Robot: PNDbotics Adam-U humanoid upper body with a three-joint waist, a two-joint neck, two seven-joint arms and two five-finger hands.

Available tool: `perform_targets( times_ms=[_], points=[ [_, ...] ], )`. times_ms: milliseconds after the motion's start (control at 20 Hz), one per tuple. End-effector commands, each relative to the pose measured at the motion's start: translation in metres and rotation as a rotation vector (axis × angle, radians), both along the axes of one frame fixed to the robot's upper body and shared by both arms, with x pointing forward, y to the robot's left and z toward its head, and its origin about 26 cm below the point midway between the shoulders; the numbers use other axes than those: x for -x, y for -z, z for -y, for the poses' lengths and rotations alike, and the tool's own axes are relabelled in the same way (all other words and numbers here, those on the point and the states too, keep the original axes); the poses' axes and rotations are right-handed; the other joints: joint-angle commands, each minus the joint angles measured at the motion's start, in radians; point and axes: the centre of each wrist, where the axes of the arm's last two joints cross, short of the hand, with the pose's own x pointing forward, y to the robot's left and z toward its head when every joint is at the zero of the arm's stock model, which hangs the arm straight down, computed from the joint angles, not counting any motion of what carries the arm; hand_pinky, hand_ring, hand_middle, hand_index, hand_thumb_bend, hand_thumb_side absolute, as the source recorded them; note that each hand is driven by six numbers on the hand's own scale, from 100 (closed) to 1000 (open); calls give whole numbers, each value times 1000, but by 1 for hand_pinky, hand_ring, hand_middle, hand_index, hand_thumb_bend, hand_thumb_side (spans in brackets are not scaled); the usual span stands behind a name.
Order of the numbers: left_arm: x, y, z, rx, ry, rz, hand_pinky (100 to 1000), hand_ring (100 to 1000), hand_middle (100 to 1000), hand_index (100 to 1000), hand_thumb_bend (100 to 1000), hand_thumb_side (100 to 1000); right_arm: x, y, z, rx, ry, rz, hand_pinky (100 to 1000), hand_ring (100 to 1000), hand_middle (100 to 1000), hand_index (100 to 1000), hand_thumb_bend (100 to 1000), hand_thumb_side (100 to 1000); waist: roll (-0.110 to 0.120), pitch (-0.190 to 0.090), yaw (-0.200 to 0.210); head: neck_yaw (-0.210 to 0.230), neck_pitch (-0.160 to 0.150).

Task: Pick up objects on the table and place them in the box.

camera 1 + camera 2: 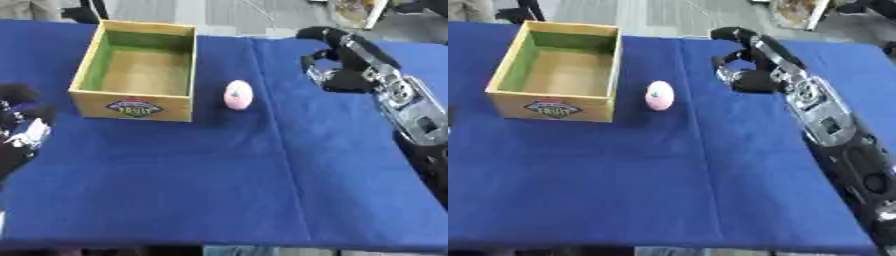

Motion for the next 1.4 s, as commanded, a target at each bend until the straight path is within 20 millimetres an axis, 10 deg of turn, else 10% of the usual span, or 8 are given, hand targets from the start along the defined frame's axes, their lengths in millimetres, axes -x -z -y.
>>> perform_targets(
  times_ms=[50,1400],
  points=[
    [-1,-11,2,-13,23,36,639,771,542,684,424,124,-11,-4,0,91,-5,24,792,1000,895,906,100,204,2,-11,7,-10,-1],
    [-2,-12,7,-12,44,38,639,770,540,684,422,130,-47,35,-34,457,-83,10,991,1000,925,928,100,282,1,7,55,-40,-4]
  ],
)
